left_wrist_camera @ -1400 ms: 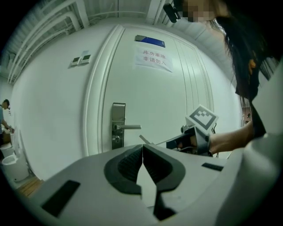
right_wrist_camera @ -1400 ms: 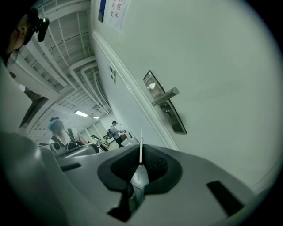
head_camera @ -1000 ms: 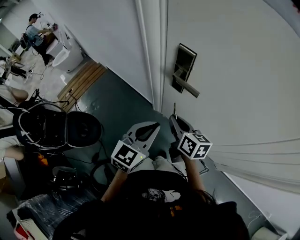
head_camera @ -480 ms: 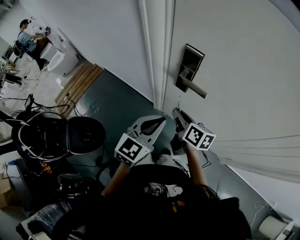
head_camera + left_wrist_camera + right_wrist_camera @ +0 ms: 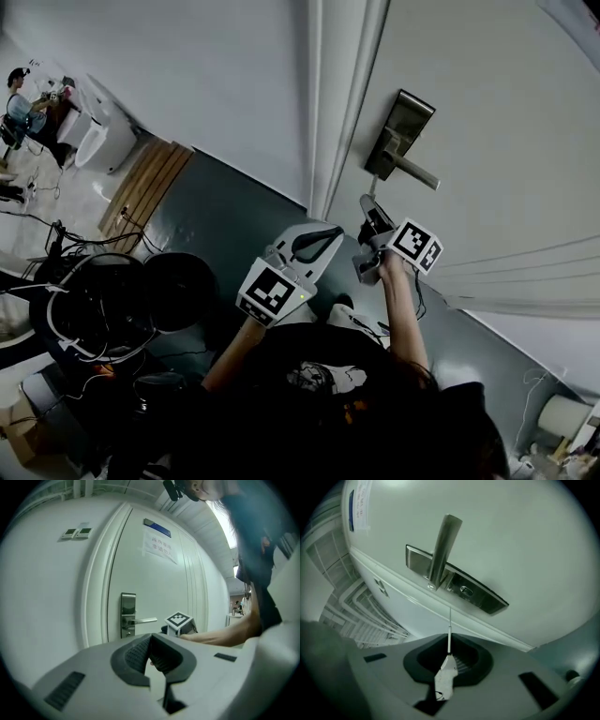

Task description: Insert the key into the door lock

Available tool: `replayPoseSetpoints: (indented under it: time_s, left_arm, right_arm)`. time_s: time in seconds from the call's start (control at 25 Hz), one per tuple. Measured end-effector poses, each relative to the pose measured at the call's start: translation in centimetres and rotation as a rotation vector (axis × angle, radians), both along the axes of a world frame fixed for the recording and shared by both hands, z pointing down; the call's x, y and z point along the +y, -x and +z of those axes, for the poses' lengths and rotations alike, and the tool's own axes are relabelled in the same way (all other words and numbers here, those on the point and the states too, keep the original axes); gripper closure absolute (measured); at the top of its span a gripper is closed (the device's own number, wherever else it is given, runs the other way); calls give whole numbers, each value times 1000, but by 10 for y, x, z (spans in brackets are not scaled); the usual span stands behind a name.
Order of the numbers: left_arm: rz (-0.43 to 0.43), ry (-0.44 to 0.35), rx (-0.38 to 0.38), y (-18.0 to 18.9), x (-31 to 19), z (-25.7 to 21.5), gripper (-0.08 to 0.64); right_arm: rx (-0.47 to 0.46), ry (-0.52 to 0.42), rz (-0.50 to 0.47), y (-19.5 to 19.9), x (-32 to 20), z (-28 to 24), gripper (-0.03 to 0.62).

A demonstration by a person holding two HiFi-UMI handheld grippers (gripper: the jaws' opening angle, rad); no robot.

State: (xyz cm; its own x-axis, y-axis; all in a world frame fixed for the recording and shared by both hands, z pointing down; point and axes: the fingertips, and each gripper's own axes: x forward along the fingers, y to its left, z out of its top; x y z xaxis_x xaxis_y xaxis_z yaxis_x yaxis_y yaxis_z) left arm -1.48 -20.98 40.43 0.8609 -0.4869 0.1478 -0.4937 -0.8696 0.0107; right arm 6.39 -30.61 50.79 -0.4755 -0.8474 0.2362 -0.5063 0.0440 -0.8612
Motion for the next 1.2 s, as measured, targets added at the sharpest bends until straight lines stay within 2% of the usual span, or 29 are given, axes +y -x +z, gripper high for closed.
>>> replayPoseSetpoints:
  time_s: [0.24, 0.4, 0.72, 1.2]
  left_arm:
    - [55, -10, 12, 15, -7, -1, 552]
    - [79, -15, 29, 20, -10, -3, 552]
    - [106, -2, 39, 25, -11, 4, 552]
    - [106, 16, 15, 26, -17, 6, 552]
  right_arm:
    - [-193, 23, 139, -9, -30, 4, 572]
    - [-291, 36, 189, -16, -41, 9, 572]
    - [-365, 31, 227, -22, -57, 9, 572]
    - [-432, 28, 215, -27, -72, 4, 572]
